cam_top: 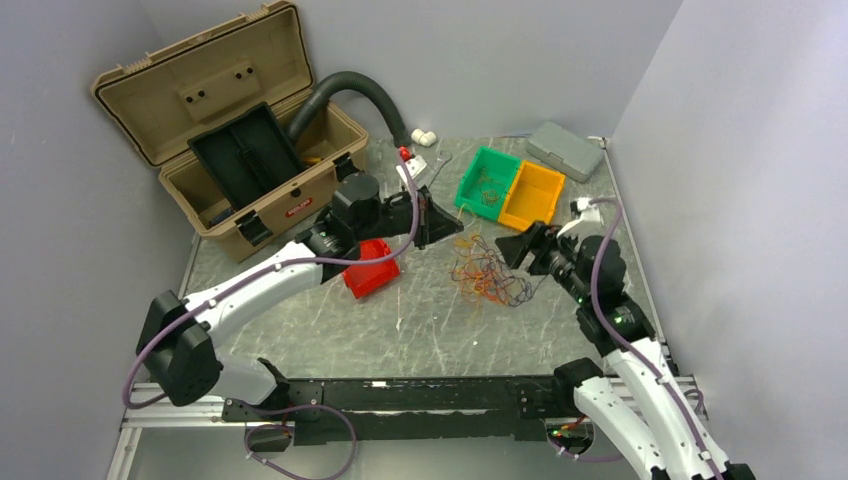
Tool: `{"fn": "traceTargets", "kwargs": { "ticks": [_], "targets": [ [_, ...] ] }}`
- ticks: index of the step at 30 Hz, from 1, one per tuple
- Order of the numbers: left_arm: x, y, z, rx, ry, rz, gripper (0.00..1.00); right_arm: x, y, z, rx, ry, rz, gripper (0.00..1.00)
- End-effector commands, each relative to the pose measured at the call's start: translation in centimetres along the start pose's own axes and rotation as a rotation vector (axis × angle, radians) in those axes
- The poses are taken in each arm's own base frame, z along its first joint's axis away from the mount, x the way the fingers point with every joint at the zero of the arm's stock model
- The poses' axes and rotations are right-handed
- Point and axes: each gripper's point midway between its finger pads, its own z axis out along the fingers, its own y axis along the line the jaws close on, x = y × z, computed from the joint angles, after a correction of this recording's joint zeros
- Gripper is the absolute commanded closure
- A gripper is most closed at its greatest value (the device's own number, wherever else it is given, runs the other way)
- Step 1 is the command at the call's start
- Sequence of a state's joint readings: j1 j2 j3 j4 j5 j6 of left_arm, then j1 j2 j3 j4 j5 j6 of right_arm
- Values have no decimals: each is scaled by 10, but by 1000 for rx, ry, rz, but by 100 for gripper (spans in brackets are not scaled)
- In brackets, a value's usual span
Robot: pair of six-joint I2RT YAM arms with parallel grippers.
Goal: Untangle the cables
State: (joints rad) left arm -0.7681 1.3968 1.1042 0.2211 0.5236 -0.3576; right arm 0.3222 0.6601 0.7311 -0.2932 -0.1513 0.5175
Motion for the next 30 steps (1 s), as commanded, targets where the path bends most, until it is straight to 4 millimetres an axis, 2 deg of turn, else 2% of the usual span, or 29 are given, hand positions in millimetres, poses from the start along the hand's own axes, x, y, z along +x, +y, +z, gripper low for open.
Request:
{"fn": "traceTargets", "kwargs": {
  "ticks": [1,5,9,14,17,21,24,27,30],
  "targets": [
    [-10,-20,-17,34,5,9,100,32,-27,7,18,-13,-78,22],
    [-11,-31,-24,75,1,23,100,52,-20,22,-79,23,-85,24],
    [-9,-35,-23,102,24,22,100,56,-5,43,-169,36,-97,24],
    [-11,-36,-24,96,40,26,100,55,35,61,-308,5,-186,24],
    [-16,-37,-25,92,44,35,100,65,41,78,-335,21,-194,24],
    [-29,-47,-31,118,28,40,100,87,23,108,-242,60,-151,26],
    [-52,-53,-45,113,-16,74,100,107,-10,118,-100,66,-51,30],
    [-90,-57,-71,124,-105,89,100,126,-56,111,111,77,61,40],
    [-126,-59,-101,97,-179,128,100,136,-95,93,270,88,137,51]
  ]
}}
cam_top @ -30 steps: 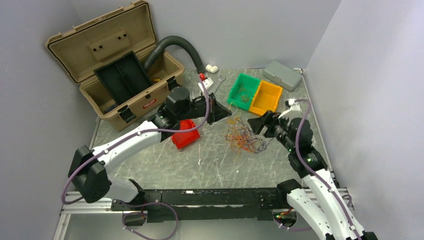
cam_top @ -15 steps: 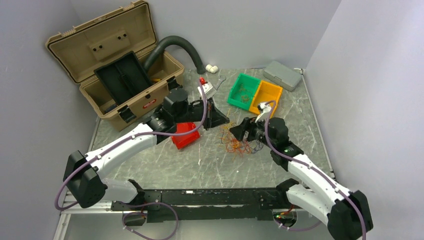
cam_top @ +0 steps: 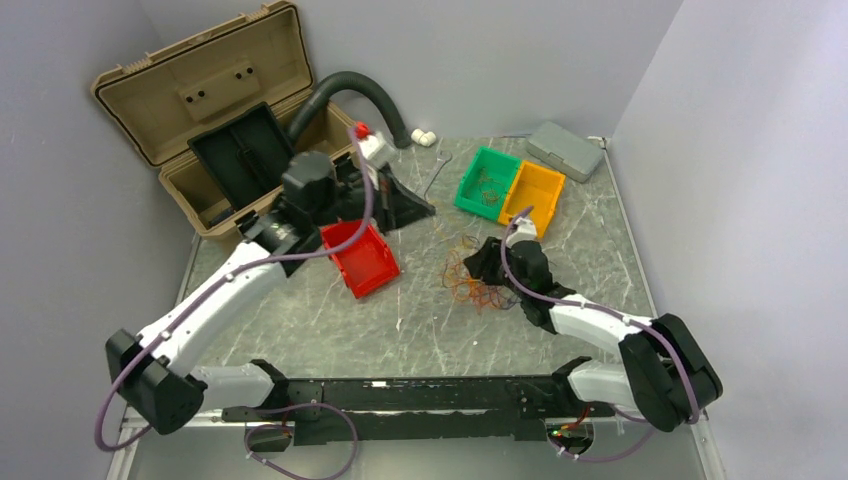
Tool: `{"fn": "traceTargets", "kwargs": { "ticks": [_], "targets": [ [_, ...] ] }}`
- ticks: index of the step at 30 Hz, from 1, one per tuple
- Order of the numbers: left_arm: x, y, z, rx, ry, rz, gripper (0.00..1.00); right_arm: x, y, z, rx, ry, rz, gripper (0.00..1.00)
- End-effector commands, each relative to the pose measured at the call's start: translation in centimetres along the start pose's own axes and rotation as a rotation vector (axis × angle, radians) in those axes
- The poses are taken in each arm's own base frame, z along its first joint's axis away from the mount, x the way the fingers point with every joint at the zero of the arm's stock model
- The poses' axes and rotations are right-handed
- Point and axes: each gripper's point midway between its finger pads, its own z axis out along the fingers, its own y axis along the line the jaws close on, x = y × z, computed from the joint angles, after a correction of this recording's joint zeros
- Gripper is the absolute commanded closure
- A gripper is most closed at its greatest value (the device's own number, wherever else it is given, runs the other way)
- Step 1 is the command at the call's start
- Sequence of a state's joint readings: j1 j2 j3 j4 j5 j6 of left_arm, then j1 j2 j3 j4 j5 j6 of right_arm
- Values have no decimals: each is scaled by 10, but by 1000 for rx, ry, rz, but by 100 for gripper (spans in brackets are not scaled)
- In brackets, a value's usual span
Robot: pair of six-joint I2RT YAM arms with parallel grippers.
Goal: Untangle the cables
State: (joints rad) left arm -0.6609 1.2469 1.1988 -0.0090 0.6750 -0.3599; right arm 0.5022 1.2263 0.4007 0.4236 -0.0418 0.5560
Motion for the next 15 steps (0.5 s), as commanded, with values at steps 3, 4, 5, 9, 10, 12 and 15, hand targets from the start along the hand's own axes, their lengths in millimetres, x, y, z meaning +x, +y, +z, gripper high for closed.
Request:
{"fn": "traceTargets", "kwargs": {
  "ticks": [3,4,5,9,10,12,15],
  "targets": [
    [-99,-32,-67,-75,-194,209,100,-7,-81,-35,385,-125,237,62],
    [-104,-30,-73,-120,-200,236,100,-7,-93,-43,443,-139,268,66],
    [-109,-28,-80,-163,-206,253,100,-8,-103,-52,499,-151,303,71],
    [-120,-18,-102,-286,-221,253,100,-19,-130,-89,655,-260,423,84],
    [-121,-16,-105,-303,-221,244,100,-23,-133,-97,674,-292,439,84],
    [-124,-8,-113,-356,-223,230,100,-31,-143,-115,732,-370,474,87],
    [-127,3,-121,-416,-236,225,100,-37,-152,-137,794,-443,522,97]
  ]
}}
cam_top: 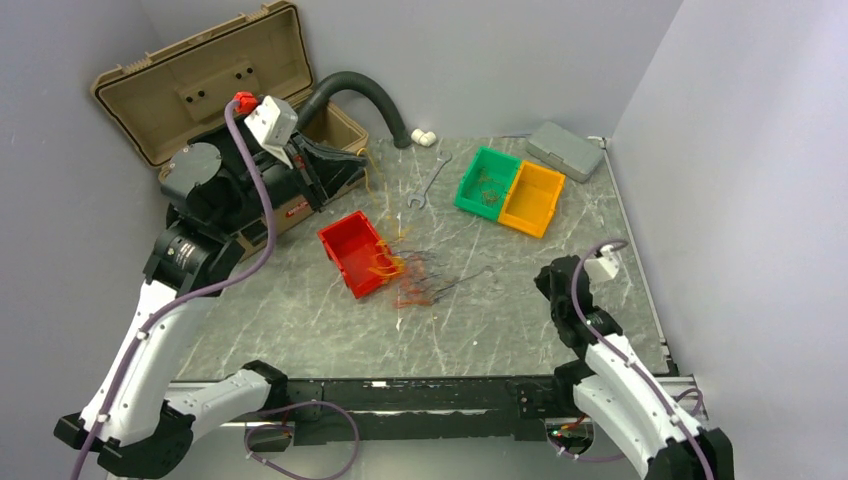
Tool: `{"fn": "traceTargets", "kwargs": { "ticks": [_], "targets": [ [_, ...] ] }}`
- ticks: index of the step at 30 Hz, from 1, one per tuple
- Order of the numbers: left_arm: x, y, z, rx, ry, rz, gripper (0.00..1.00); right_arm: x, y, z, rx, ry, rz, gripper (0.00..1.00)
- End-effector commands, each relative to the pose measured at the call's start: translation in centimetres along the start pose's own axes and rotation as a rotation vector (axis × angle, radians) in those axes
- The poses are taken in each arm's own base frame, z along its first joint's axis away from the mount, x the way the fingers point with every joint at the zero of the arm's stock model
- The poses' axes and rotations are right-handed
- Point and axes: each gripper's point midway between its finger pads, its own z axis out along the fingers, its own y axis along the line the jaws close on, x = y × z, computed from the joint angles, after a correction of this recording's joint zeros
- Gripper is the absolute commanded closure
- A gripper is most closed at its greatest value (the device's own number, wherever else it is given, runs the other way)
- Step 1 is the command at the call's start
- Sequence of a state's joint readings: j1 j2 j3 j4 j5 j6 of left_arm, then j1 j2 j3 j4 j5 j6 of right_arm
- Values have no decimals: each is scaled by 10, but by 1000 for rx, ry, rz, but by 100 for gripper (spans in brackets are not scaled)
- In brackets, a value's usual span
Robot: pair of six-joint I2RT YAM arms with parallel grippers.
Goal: Untangle the cables
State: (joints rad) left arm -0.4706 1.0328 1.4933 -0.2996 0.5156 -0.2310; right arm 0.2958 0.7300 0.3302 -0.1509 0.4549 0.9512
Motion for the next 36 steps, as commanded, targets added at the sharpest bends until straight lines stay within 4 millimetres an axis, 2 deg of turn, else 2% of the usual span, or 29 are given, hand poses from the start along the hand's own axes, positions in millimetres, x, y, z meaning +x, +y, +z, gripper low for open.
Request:
{"fn": "traceTargets", "kwargs": {
  "ticks": [1,2,4,6,7,8,12,16,19,23,26,29,33,36],
  "targets": [
    [11,26,-1,-105,44,-13,100,-25,-26,-10,104,-103,35,97],
    [12,22,1,-69,46,-21,100,-23,-1,-11,-32,-73,-66,92],
    [15,8,8,33,62,-41,100,-16,43,-22,-288,-15,-231,71],
    [18,-4,13,126,78,-66,100,-6,84,-39,-543,20,-341,42],
    [19,-8,15,157,83,-77,100,-1,99,-48,-642,37,-375,30],
    [19,-11,16,180,86,-83,100,4,110,-54,-720,56,-403,23],
    [16,-26,17,280,83,-106,100,17,149,-80,-971,85,-525,20],
    [4,-52,24,462,42,-186,100,21,182,-113,-1186,40,-576,20],
    [6,-67,32,531,48,-235,100,25,201,-136,-1313,26,-591,20],
    [15,-79,44,548,103,-225,100,26,216,-157,-1430,-2,-591,20],
    [21,-82,50,551,127,-238,100,23,226,-162,-1453,-28,-581,20],
    [26,-85,56,566,134,-250,100,29,236,-166,-1487,-11,-595,20],
    [31,-92,67,584,149,-262,100,48,246,-168,-1531,33,-613,20],
    [23,-96,71,591,138,-248,100,69,246,-172,-1567,71,-625,19]
  ]
}}
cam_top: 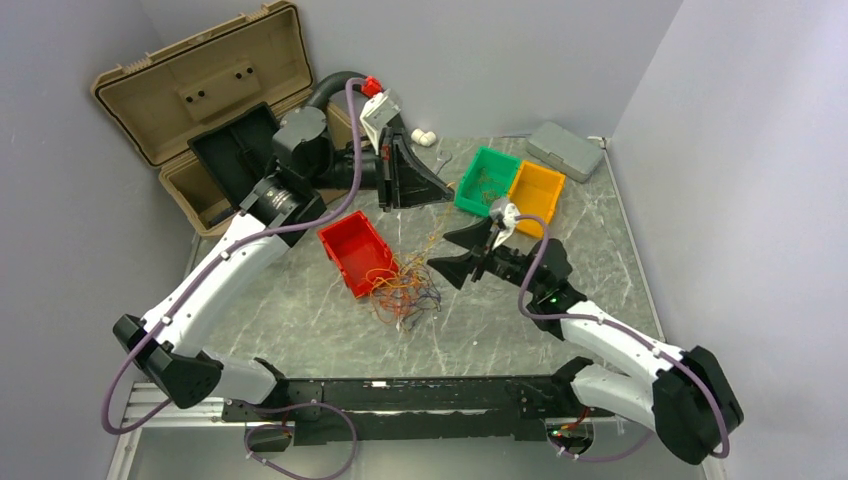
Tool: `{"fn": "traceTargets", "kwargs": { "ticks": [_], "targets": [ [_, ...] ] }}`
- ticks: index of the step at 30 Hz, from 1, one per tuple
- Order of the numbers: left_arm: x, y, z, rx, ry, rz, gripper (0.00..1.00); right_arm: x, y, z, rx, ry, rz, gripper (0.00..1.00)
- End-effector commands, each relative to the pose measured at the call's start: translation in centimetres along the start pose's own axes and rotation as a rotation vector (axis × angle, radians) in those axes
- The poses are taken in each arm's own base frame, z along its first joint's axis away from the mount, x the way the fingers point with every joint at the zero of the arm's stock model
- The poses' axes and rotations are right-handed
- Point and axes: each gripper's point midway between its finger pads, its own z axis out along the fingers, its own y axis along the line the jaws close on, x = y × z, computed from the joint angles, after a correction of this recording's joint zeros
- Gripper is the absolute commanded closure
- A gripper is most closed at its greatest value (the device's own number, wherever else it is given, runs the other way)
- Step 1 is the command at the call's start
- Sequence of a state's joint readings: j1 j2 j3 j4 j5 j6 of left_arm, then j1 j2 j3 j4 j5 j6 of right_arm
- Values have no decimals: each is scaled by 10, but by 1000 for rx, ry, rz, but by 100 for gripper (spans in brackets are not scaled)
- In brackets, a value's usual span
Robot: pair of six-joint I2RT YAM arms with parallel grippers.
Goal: Untangle the cables
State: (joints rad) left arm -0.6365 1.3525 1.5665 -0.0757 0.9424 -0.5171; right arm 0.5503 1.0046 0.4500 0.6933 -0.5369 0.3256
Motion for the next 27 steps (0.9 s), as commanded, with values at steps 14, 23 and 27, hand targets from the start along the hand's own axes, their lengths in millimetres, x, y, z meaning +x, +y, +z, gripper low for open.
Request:
{"fn": "traceTargets", "kwargs": {
  "ticks": [14,23,27],
  "targets": [
    [-69,-44,-3,4,-80,166,100,90,-38,77,264,136,119,46],
    [-77,-12,-99,-596,-175,421,100,131,-133,-52,964,186,343,83],
    [-68,17,-156,-930,-180,433,100,139,-157,-122,1193,146,482,84]
  ]
}}
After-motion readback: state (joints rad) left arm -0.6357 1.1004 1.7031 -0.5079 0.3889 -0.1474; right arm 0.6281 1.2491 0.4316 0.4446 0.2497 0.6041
